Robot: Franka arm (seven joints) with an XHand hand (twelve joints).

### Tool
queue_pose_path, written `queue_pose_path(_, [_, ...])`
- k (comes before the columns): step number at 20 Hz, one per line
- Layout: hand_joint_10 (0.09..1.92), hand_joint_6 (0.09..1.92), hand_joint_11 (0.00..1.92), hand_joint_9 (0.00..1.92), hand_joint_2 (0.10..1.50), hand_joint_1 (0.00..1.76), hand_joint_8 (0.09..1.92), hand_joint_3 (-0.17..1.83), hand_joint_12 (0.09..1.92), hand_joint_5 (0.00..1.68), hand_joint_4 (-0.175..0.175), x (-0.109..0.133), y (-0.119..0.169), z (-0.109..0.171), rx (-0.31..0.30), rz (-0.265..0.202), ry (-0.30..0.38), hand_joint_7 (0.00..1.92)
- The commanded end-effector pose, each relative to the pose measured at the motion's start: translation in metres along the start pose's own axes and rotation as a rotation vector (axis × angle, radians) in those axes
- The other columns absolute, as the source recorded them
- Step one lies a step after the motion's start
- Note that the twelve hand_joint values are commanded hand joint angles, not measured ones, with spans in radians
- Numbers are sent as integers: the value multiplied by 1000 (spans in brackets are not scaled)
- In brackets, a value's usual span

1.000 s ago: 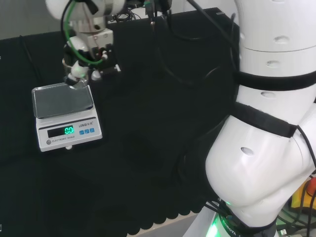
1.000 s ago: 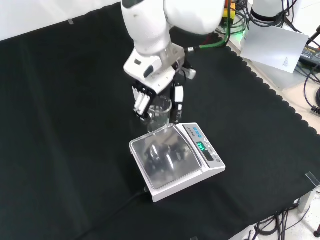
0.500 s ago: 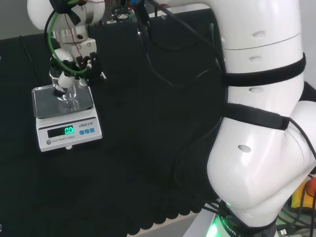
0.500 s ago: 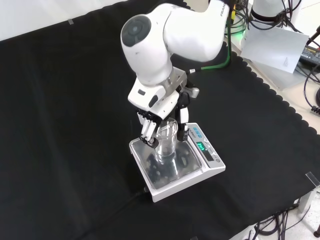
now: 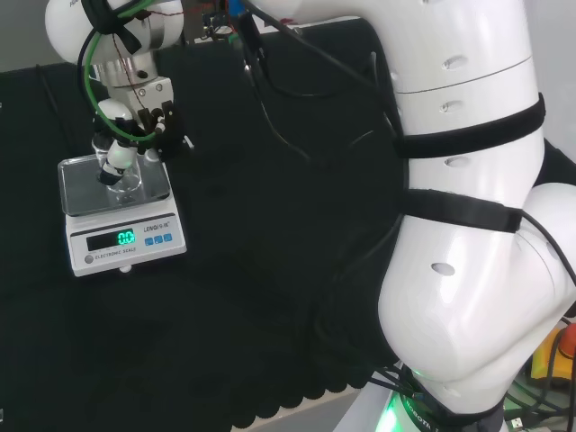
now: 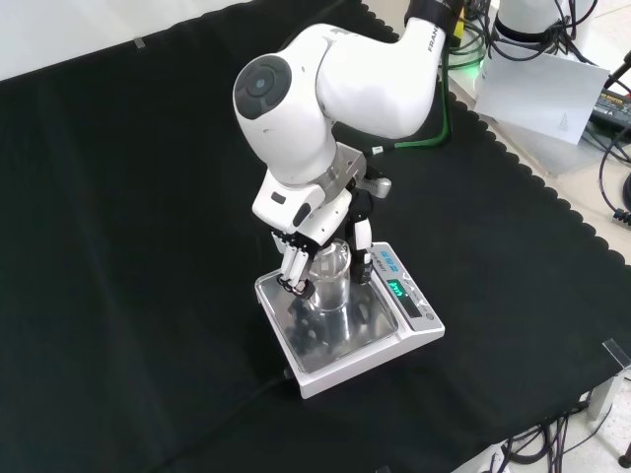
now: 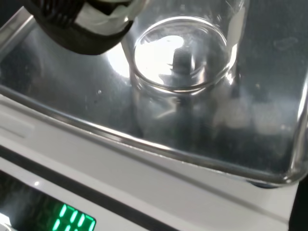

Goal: Put the beaker on the electronic balance.

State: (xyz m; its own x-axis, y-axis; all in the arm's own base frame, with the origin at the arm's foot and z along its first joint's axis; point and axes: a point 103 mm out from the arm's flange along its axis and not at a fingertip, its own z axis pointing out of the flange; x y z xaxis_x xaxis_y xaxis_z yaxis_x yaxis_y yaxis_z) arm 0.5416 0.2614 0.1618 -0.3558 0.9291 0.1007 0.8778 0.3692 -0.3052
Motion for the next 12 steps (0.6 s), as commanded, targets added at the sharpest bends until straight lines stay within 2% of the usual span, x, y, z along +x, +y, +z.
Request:
queue_pose_path(1, [842,757,842,983,598,869,1163,636,1204,263,-63,-5,-4,-7,54,-20,6,585])
queue_pose_path(3, [818,384,513,697,567,725,999,545,1345,114,-34,-6,-8,-13,38,-22,13,322])
queue_pose_path(6, [823,106,232,429,580,620,852,413,1468,30,-6,-6,-13,-27,13,-22,12,91])
queue_pose_path(12, [840,87,166,359,606,591,810,332,1494,20,5,-7,-31,-61,-38,-18,2,35])
